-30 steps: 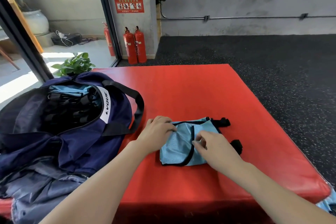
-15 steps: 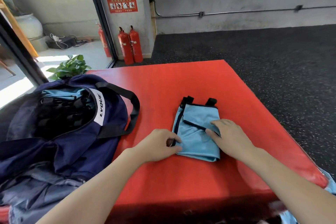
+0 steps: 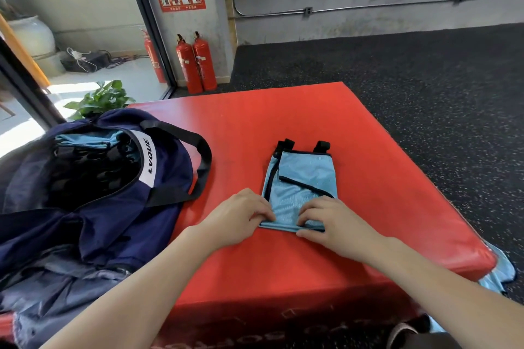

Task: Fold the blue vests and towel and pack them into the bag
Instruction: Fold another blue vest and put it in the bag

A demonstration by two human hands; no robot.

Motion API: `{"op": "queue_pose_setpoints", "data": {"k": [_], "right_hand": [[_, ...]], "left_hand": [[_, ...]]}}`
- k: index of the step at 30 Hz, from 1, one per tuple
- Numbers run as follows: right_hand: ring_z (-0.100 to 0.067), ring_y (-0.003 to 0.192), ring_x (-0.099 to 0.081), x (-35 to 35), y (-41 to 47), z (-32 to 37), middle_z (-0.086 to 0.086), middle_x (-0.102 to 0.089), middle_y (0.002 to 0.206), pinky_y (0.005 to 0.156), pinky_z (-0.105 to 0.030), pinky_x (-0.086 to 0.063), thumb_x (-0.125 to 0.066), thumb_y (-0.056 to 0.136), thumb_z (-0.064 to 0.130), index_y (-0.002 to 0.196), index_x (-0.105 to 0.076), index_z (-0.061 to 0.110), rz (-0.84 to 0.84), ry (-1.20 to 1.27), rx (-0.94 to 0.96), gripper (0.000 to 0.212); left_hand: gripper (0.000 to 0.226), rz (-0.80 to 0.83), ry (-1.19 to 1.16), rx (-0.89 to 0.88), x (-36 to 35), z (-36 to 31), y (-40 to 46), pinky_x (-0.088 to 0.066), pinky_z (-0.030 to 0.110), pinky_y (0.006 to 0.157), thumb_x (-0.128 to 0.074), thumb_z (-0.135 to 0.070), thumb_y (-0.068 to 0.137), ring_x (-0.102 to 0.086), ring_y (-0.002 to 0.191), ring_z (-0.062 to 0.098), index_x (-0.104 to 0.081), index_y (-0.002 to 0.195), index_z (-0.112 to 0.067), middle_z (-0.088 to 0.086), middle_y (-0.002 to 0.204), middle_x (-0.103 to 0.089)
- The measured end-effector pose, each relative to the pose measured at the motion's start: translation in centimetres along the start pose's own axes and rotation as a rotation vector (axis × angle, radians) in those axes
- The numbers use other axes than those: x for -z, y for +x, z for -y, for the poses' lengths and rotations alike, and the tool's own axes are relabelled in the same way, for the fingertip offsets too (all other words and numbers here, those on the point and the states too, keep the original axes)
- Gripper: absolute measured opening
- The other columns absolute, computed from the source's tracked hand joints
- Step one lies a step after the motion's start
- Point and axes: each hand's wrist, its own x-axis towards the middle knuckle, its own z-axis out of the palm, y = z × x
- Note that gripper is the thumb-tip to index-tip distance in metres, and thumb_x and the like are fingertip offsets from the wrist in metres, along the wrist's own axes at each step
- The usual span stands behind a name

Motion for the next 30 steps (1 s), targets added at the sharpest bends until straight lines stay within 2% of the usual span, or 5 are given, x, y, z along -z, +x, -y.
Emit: {"op": "queue_pose_setpoints", "data": {"k": [8,18,23,27,30], "right_hand": [[-0.001,0.095,-0.059,-0.4,0.6,0.3,0.017,-0.070,0.098,0.089,-0.025,-0.046,-0.072,0.090,0.038,0.091,-0.075,0.025,-0.044,0.103,-0.085,0.013],[0.005,0.121,-0.034,0.8,-0.3,0.8,0.029,-0.046,0.120,0.104,-0.025,-0.025,-0.068,0.083,0.060,0.100,-0.054,0.042,-0.049,-0.014,-0.158,0.029],[-0.008,0.105,-0.056,2.3,-0.5,0.5,0.016,-0.061,0.113,0.092,-0.033,-0.046,-0.072,0.082,0.035,0.089,-0.051,0.036,-0.064,0.063,-0.239,0.022],[-0.006,0.070,-0.061,3.7,-0.8,0.1,0.014,-0.069,0.080,0.067,-0.028,-0.049,-0.073,0.082,0.026,0.084,-0.062,0.031,-0.065,0.271,-0.310,0.012],[-0.004,0.059,-0.051,4.7,-0.9,-0.3,0.010,-0.063,0.068,0.059,-0.025,-0.040,-0.075,0.083,0.027,0.079,-0.062,0.026,-0.033,0.354,-0.327,0.014]], "left_hand": [[0.029,0.013,0.020,0.030,-0.1,-0.4,-0.1,-0.043,0.018,0.093,-0.068,-0.057,0.085,-0.048,0.109,-0.003,-0.073,0.104,-0.036,-0.024,0.110,-0.063],[0.007,-0.150,-0.137,0.070,-1.2,-1.0,0.4,-0.041,0.020,0.086,-0.065,-0.029,0.095,-0.049,0.101,0.004,-0.064,0.088,-0.026,-0.015,0.096,-0.062],[0.012,-0.233,-0.255,0.084,-0.8,-2.0,0.4,-0.049,0.030,0.088,-0.062,-0.024,0.094,-0.050,0.116,0.002,-0.057,0.084,-0.019,-0.020,0.113,-0.059],[0.012,-0.259,-0.378,0.138,0.3,-4.1,0.4,-0.048,0.025,0.067,-0.060,-0.021,0.095,-0.062,0.082,0.004,-0.062,0.083,-0.024,-0.021,0.090,-0.066],[0.011,-0.291,-0.394,0.180,0.6,-5.0,0.3,-0.036,0.018,0.056,-0.061,-0.023,0.095,-0.046,0.056,0.001,-0.062,0.084,-0.025,-0.019,0.066,-0.058]]}}
